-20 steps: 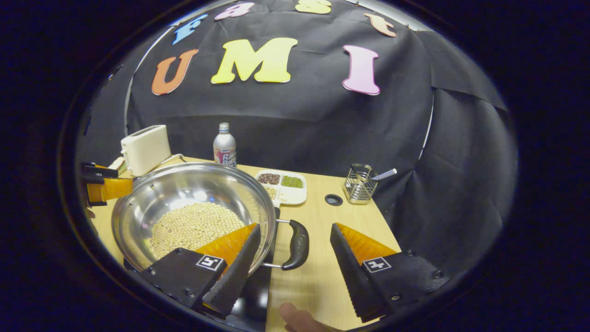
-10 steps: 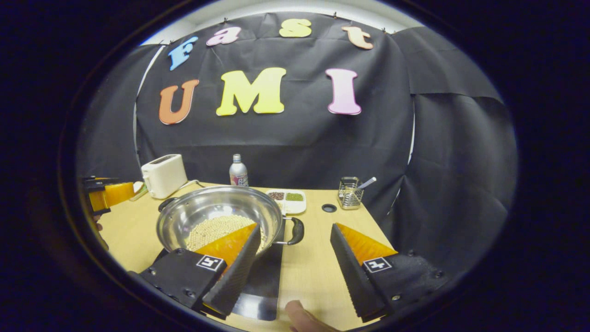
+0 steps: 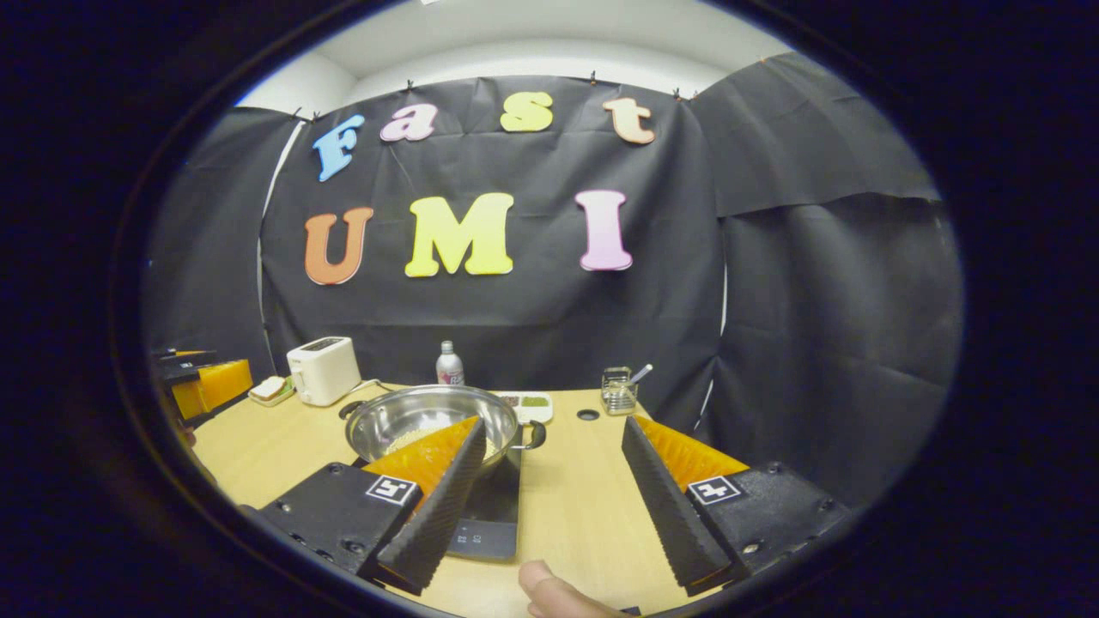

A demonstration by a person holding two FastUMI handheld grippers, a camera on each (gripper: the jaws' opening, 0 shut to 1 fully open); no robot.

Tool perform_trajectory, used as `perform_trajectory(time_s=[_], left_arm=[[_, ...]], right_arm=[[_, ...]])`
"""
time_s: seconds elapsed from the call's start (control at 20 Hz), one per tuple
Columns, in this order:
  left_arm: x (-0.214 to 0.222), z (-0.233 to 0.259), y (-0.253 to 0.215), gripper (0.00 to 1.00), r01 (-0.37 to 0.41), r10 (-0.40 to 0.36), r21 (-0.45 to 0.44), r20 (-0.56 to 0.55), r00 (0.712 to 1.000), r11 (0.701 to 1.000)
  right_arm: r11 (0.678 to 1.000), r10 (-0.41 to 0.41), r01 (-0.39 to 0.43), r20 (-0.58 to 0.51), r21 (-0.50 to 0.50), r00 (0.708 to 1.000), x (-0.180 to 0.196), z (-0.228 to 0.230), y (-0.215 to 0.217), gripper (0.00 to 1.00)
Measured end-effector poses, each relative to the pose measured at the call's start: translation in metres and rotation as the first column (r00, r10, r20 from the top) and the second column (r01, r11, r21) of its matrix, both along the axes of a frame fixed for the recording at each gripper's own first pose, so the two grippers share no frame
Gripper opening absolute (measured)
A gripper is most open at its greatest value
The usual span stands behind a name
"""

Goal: First push the handle of the pot to place it horizontally, then grasp the pot with both hands and set it on the induction cooktop.

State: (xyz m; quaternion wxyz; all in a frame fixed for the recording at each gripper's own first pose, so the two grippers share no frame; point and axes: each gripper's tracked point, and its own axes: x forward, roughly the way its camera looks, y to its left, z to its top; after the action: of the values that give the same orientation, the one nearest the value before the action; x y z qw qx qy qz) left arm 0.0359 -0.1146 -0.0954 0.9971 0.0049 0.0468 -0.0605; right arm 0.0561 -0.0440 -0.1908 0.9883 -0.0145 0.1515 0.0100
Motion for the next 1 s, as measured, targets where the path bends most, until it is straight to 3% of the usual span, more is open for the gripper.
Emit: perform_trajectory(time_s=[0.15, 0.3, 0.65, 0.95, 1.0], left_arm=[[-0.032, 0.022, 0.006, 0.96, -0.034, 0.036, -0.033, 0.054, 0.998, 0.999], [-0.059, 0.035, 0.012, 0.96, -0.024, 0.027, -0.041, 0.072, 0.997, 0.999], [-0.095, 0.074, 0.022, 0.96, -0.009, 0.019, -0.066, 0.143, 0.990, 0.998], [-0.124, 0.096, 0.026, 0.96, 0.005, 0.004, -0.045, 0.206, 0.979, 0.999], [-0.127, 0.096, 0.029, 0.96, -0.003, 0.010, -0.035, 0.208, 0.978, 0.999]], right_arm=[[0.997, -0.051, 0.049, 0.049, 0.052, 0.998, -0.026, 0.029, -0.005, 0.97], [0.995, -0.045, 0.036, 0.097, 0.088, 0.994, -0.048, 0.059, 0.000, 0.97], [0.997, -0.070, 0.063, 0.134, 0.053, 0.989, -0.083, 0.108, -0.013, 0.96], [0.996, -0.094, 0.092, 0.220, 0.021, 0.971, -0.110, 0.152, -0.027, 0.99], [0.996, -0.088, 0.085, 0.226, 0.021, 0.970, -0.116, 0.156, -0.025, 0.96]])
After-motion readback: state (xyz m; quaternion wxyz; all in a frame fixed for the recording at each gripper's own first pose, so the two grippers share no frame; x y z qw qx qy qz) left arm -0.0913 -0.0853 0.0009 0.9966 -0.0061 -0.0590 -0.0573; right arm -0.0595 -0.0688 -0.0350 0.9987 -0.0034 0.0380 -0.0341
